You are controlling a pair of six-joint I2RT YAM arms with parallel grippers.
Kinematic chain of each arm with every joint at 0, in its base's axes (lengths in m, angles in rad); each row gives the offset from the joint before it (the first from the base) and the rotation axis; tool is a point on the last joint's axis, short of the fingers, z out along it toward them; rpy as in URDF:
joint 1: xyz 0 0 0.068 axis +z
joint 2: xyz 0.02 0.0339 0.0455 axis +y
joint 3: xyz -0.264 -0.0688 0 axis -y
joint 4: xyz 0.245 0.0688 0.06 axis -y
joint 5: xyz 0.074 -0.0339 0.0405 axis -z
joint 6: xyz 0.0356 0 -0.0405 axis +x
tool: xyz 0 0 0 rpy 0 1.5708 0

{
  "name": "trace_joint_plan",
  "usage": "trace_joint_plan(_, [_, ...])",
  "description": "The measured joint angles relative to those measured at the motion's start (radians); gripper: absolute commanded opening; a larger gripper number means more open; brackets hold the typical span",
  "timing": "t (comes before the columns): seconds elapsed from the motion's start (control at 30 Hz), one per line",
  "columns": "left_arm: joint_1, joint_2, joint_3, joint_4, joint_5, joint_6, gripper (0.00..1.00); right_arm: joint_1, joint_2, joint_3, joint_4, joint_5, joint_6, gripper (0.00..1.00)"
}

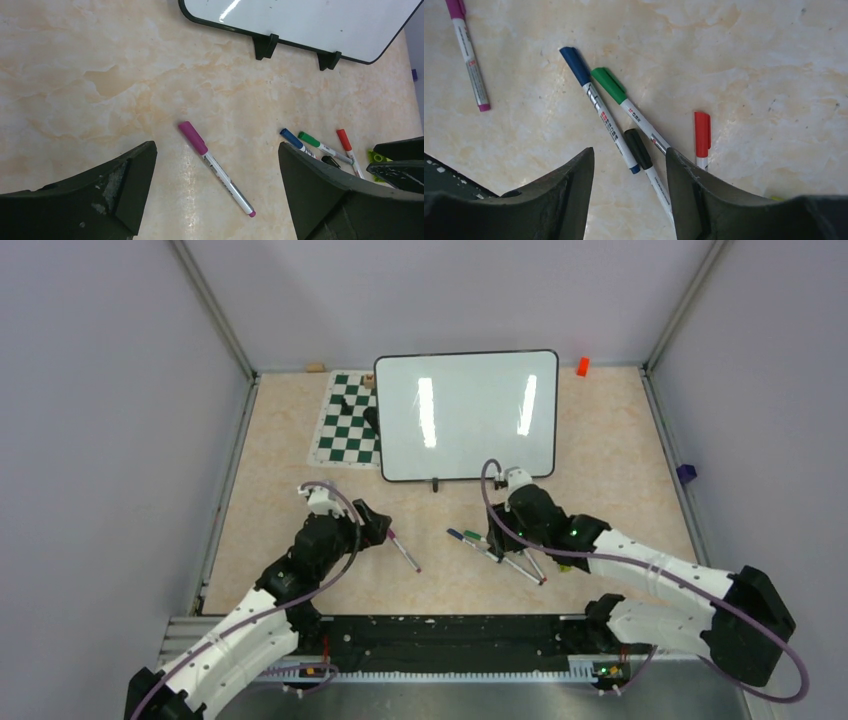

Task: Write a sentence on the whiteboard
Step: Pick up the whiteboard marker from the center of the board.

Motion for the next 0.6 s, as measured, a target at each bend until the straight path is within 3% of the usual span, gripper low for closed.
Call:
trace_joint_plan(0.27, [0.0,0.021,0.006,-0.015,0.037,0.002,0.95,0.106,0.104,0.009,-0.007,0.04,-0.004,0.45])
trace_joint_plan(0.6, [0.0,-0.022,0.016,-0.025,0.076,0.027,0.93,0.136,0.318,0.108,0.047,0.048,-0.04,0.4])
